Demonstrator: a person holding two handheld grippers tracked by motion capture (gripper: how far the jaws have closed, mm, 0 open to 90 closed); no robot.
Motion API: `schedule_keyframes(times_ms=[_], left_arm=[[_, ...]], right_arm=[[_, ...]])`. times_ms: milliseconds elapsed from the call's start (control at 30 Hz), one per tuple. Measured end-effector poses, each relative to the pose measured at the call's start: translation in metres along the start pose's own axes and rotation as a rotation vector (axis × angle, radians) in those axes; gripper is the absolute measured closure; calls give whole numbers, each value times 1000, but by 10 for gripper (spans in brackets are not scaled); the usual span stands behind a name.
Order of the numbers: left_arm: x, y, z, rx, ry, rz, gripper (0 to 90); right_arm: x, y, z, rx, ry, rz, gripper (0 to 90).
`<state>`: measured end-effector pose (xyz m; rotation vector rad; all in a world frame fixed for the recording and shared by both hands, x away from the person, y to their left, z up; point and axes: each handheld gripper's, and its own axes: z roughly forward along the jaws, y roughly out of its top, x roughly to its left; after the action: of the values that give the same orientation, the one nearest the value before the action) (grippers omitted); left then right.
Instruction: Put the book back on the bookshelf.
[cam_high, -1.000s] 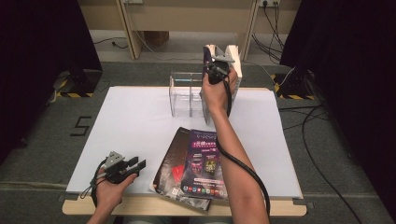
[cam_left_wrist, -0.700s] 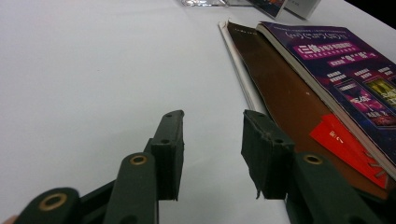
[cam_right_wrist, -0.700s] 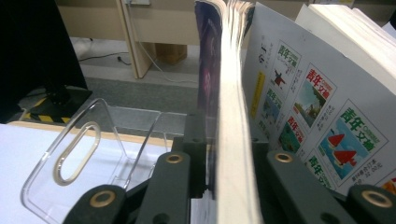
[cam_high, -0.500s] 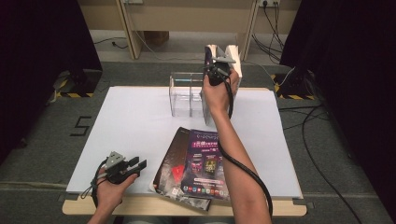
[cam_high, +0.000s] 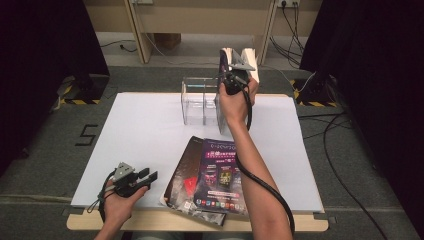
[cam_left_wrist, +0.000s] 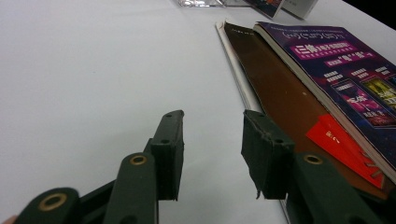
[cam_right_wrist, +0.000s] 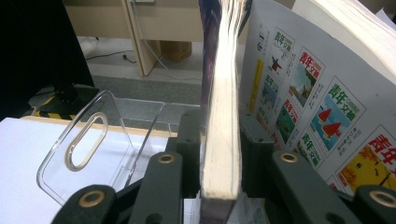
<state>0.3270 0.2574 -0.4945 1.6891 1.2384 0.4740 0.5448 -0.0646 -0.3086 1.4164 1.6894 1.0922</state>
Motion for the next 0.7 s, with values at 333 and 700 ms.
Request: schedule_keyframes(times_ms=[333, 700], left_arm=[[-1, 0, 0, -2, -3, -1, 579], [-3, 0, 0, -1, -4, 4, 572]], right_arm=[[-2, -4, -6, 1, 15, 14, 715], [-5, -13, -13, 13, 34, 29, 677]])
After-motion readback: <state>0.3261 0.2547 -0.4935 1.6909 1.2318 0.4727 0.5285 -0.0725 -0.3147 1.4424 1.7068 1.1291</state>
